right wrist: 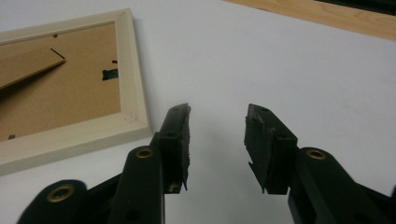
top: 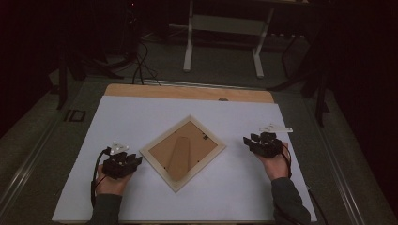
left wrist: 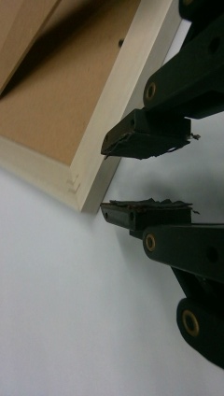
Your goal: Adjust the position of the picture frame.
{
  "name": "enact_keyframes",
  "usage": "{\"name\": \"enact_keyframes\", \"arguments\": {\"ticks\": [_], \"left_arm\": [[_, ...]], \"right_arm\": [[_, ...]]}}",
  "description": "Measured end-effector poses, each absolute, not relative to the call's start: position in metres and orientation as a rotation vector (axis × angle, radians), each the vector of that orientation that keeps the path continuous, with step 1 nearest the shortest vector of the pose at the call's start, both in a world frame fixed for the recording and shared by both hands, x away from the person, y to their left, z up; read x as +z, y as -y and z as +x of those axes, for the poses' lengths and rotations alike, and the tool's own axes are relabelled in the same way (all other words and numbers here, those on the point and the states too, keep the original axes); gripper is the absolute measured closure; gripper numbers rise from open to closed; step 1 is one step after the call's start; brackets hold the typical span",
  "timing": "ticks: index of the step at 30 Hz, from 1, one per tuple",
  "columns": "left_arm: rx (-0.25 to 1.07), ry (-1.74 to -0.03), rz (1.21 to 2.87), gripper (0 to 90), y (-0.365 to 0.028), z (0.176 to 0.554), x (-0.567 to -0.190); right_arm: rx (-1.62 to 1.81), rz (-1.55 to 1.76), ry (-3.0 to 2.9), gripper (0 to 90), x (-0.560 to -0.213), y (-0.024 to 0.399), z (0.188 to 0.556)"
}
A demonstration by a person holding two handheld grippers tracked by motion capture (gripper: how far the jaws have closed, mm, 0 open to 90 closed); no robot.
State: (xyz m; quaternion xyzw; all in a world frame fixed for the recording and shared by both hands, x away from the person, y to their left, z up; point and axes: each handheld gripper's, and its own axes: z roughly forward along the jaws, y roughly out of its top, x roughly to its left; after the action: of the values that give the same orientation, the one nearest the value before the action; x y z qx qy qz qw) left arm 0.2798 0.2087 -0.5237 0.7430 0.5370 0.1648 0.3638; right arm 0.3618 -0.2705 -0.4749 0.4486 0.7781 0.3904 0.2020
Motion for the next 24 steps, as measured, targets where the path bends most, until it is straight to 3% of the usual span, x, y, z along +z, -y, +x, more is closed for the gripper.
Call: {"name": "enact_keyframes", "arguments": {"ticks": [8,14,18,24], "left_arm": [[0.412,-1.344,1.966,61.3,-0.198,0.28,-0.525],[0.408,-1.311,2.009,80.5,-0.19,0.279,-0.526],[0.414,-1.311,2.041,89.2,-0.186,0.28,-0.528],[0.427,-1.319,2.064,90.0,-0.182,0.281,-0.528]], "right_arm": [[1.103,1.248,-2.215,70.3,-0.482,0.255,0.376],[1.134,1.261,-2.221,89.8,-0.491,0.245,0.383],[1.132,1.269,-2.237,89.9,-0.496,0.239,0.386],[1.133,1.263,-2.257,89.9,-0.499,0.232,0.389]]}}
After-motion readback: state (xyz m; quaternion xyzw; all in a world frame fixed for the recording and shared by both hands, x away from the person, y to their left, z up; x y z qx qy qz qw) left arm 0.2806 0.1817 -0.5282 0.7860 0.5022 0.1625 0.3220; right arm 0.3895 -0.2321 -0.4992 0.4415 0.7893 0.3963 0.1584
